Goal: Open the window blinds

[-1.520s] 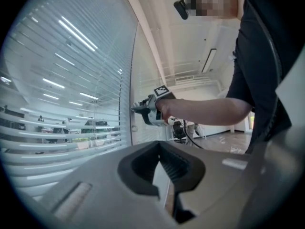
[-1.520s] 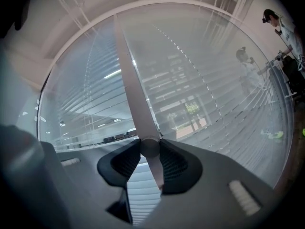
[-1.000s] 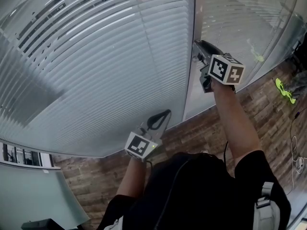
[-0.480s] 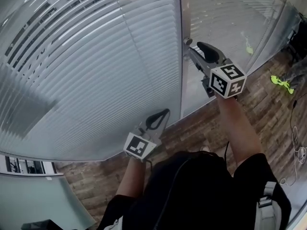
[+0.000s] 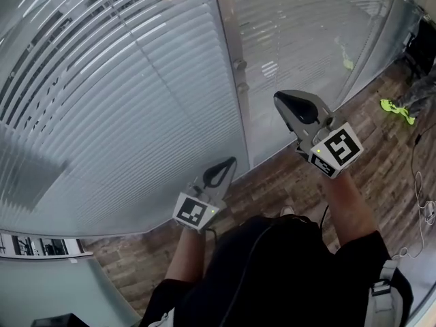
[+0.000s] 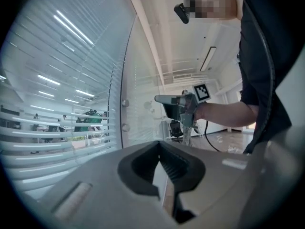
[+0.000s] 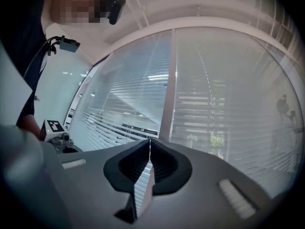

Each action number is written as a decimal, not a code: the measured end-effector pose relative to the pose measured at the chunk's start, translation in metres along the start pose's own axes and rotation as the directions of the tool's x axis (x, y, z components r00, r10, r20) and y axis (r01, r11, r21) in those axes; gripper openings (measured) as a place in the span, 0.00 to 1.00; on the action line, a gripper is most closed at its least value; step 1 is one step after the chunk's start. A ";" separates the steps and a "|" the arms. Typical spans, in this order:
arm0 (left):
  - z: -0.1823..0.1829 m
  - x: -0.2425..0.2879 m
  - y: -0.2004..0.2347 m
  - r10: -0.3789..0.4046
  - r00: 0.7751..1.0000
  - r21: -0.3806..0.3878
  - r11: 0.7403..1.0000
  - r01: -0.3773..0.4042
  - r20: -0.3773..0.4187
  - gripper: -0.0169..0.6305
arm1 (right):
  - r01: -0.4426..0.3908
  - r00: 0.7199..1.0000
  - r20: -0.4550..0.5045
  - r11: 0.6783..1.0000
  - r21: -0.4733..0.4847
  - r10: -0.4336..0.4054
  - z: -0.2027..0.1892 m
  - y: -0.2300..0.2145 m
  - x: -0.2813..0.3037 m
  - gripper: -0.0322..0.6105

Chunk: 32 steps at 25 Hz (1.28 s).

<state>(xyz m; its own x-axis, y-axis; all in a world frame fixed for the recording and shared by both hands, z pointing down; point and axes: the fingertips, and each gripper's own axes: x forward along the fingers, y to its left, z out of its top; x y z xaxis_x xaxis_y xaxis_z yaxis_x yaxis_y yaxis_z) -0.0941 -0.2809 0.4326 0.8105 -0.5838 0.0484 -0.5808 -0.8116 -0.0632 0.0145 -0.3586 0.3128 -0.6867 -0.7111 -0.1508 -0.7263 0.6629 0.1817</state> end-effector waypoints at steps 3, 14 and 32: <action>0.010 0.013 -0.005 -0.001 1.000 0.003 1.000 0.001 0.008 0.03 | -0.005 1.000 -0.018 1.000 0.000 0.005 -0.002 -0.004 -0.024 0.06; 0.022 0.066 -0.052 -0.037 0.999 0.006 0.999 0.037 0.015 0.03 | 0.008 0.998 -0.056 0.997 0.071 -0.004 -0.053 -0.026 -0.133 0.06; 0.038 0.121 -0.092 -0.082 0.997 0.027 0.996 0.081 0.015 0.03 | -0.033 0.997 -0.064 0.993 0.114 0.040 -0.066 -0.047 -0.184 0.06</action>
<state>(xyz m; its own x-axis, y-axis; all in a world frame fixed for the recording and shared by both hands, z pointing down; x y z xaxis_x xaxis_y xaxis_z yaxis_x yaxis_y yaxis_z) 0.0601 -0.2755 0.4063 0.8562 -0.5152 0.0387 -0.5108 -0.8553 -0.0862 0.1772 -0.2743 0.3960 -0.7121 -0.6975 -0.0804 -0.7021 0.7082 0.0747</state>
